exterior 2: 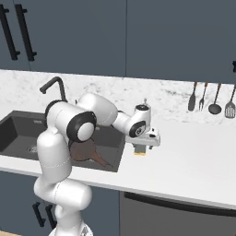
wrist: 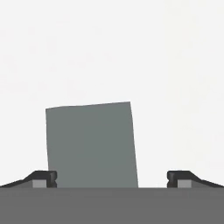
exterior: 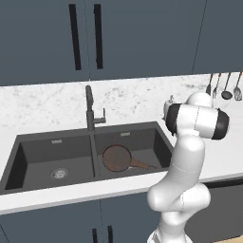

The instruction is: Pick the pan and sponge and place them into the sink. Then turn on the water.

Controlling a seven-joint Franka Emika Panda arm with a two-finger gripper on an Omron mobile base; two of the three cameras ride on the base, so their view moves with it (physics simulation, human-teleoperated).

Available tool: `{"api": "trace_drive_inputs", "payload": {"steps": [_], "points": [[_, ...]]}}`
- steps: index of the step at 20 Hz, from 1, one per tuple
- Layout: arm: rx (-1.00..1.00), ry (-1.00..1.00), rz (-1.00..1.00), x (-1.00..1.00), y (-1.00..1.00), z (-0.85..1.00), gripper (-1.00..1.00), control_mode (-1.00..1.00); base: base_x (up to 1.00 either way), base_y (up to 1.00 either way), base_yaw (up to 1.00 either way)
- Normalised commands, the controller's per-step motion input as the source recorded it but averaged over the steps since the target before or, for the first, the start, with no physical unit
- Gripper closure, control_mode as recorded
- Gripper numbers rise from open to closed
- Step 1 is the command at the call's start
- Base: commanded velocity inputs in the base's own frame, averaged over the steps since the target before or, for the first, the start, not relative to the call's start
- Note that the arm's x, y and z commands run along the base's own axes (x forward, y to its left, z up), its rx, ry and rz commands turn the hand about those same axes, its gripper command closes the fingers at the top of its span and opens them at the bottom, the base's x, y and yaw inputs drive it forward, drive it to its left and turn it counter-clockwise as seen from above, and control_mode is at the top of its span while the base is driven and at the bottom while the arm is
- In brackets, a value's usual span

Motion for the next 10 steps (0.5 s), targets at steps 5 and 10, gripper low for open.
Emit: {"api": "trace_drive_inputs", "payload": {"steps": [5, 10], "points": [[0.00, 0.00, 0.00, 0.00, 0.00, -0.07, -1.00, -1.00, 0.00, 0.00, 0.00], [0.00, 0.00, 0.00, 0.00, 0.07, -0.05, -1.00, -1.00, 0.00, 0.00, 0.00]]}}
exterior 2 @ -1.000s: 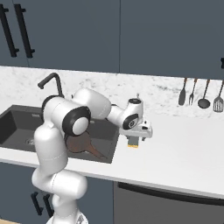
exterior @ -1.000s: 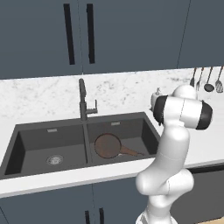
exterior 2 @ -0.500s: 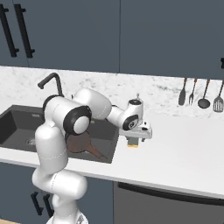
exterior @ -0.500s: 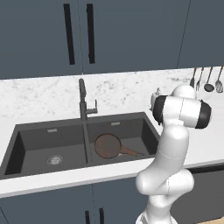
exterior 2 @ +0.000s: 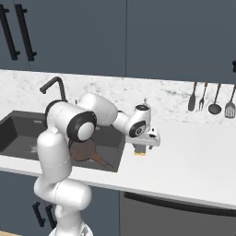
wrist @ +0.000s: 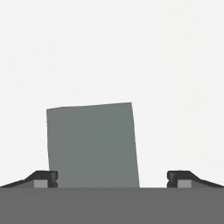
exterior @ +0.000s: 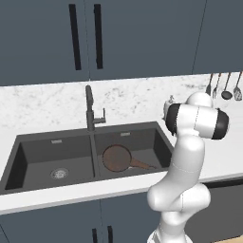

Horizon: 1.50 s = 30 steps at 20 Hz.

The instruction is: Pick the pan and sponge and place them into the sink. Then turn on the water.

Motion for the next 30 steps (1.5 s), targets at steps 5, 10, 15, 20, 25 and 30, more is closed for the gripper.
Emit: {"api": "trace_drive_inputs", "payload": {"steps": [5, 10, 15, 20, 25, 30], "points": [[0.00, 0.00, 0.00, 0.00, 0.13, 0.00, -1.00, -1.00, 0.00, 0.00, 0.00], [0.00, 0.00, 0.00, 0.00, 0.03, -0.04, -1.00, -1.00, 0.00, 0.00, 0.00], [0.00, 0.00, 0.00, 0.02, 0.00, -0.23, -1.00, -1.00, 0.00, 0.00, 0.00], [0.00, 0.00, 0.00, 0.02, 0.00, -0.40, -1.00, -1.00, 0.00, 0.00, 0.00], [0.01, 0.00, 0.00, 0.01, 0.00, -0.30, -1.00, -1.00, 0.00, 0.00, 0.00], [0.01, 0.00, 0.00, 0.00, 0.01, -0.10, 1.00, -1.00, 0.00, 0.00, 0.00]]}}
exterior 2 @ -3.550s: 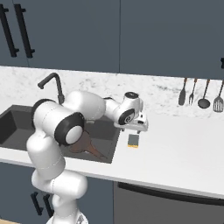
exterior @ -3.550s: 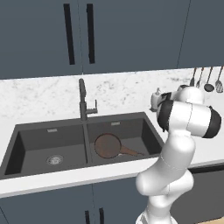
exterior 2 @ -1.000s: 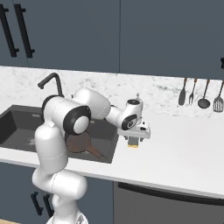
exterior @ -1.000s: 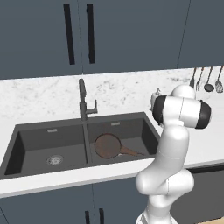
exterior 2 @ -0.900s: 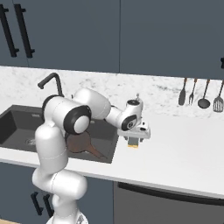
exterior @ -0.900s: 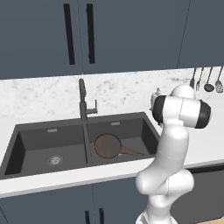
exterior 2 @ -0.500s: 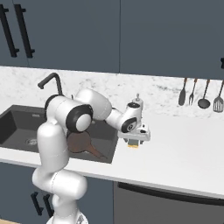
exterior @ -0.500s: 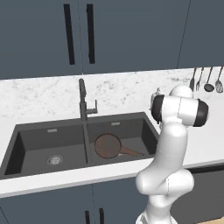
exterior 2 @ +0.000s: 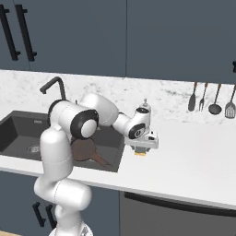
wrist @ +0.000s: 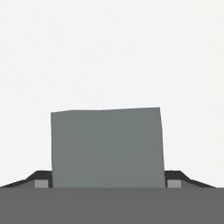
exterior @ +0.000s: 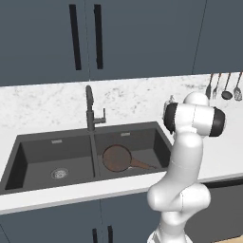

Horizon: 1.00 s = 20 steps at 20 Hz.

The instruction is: Pick the pan and sponge and place them into the sink. Then turn on the water.

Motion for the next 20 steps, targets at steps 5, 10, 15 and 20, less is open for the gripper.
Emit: {"api": "trace_drive_inputs", "payload": {"steps": [5, 10, 15, 20], "points": [[0.00, -0.03, 0.00, -0.02, 0.39, 0.00, 1.00, -1.00, 0.00, 0.00, 0.00], [-0.04, -0.05, 0.05, -0.15, 0.92, 0.29, 1.00, -1.00, 0.00, 0.00, 0.00], [-0.11, -0.12, 0.08, -0.04, 1.00, 0.29, 1.00, -1.00, 0.00, 0.00, 0.00], [-0.09, 0.04, 0.11, 0.02, 1.00, 0.02, 1.00, -1.00, 0.00, 0.00, 0.00]]}}
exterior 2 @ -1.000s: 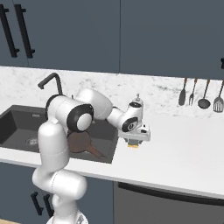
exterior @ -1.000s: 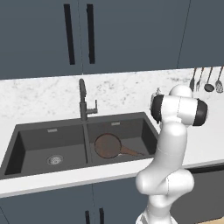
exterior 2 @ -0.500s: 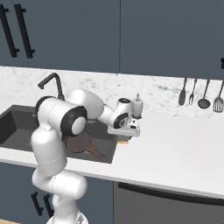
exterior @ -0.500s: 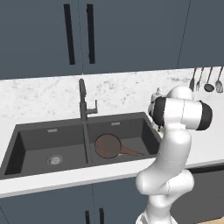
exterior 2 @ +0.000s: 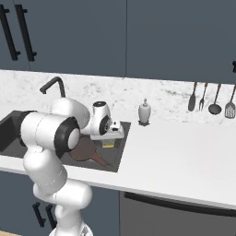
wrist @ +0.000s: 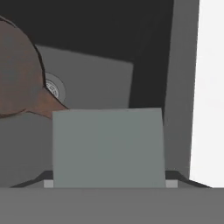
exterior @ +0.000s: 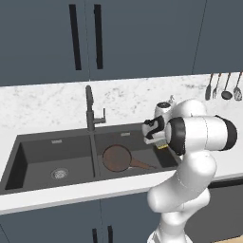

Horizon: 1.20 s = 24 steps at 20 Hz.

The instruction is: Pick the pan and sponge and place them into the sink. Then turn on the water.

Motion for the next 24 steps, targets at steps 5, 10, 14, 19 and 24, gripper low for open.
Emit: {"api": "trace_drive_inputs", "payload": {"steps": [5, 10, 14, 19, 24], "points": [[-0.02, 0.14, 0.13, 0.24, 0.92, 0.00, 1.00, -1.00, 0.00, 0.00, 0.00], [0.00, 0.14, 0.15, 0.52, 0.81, -0.18, 1.00, -1.00, 0.00, 0.00, 0.00], [0.00, 0.10, 0.11, 0.49, 0.71, -0.58, 1.00, -1.00, 0.00, 0.00, 0.00], [-0.03, 0.03, 0.01, 0.59, 0.27, -0.39, 1.00, -1.00, 0.00, 0.00, 0.00], [0.00, 0.00, 0.00, 0.52, 0.03, -0.64, 1.00, -1.00, 0.00, 0.00, 0.00]]}}
